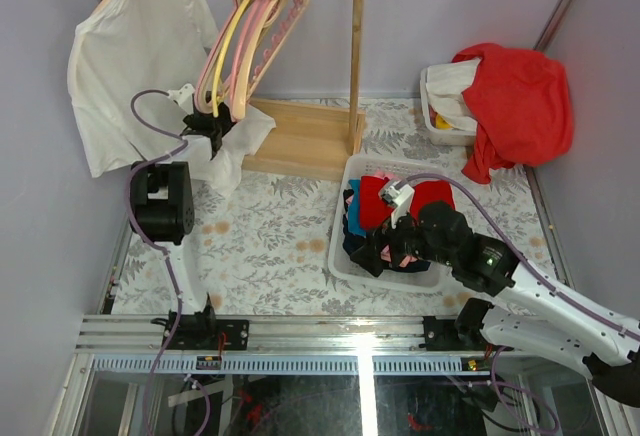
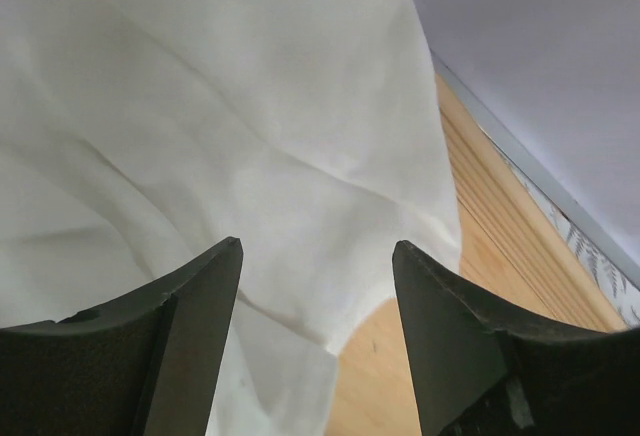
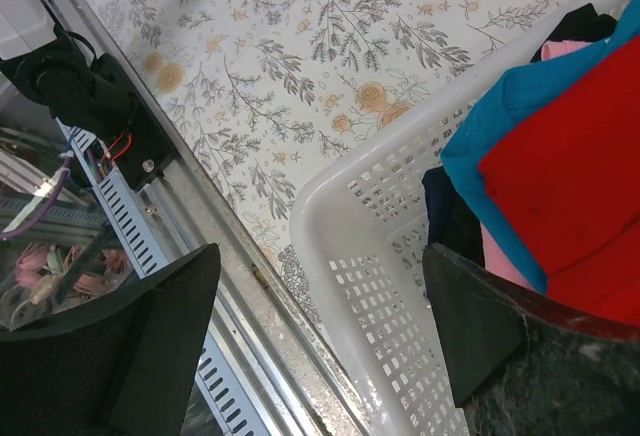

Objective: Place the t-shirt on the hanger

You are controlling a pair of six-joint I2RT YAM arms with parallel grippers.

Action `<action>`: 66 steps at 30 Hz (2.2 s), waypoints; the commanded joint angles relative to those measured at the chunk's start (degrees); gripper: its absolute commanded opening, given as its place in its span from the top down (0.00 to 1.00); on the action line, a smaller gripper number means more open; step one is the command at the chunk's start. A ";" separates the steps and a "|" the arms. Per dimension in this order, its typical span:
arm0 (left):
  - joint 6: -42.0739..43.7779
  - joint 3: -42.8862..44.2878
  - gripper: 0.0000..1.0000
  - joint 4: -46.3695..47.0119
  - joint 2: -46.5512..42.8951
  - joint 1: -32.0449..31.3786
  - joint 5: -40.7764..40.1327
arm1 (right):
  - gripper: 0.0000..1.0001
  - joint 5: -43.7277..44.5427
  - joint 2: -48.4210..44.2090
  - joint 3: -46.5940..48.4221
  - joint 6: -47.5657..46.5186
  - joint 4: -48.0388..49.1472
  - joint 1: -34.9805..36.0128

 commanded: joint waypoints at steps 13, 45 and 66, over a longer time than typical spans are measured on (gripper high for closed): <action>-0.25 -11.21 0.39 -0.49 -11.32 -5.37 -3.55 | 0.11 -3.74 -2.95 2.05 1.41 -1.02 0.05; -0.18 -17.98 0.38 -9.44 -24.31 -9.82 -3.60 | 0.11 4.48 6.04 10.08 5.12 -9.83 0.01; -1.56 -34.43 0.17 -25.17 -60.79 -16.88 2.29 | 0.01 7.81 6.53 12.25 8.06 -8.83 -0.02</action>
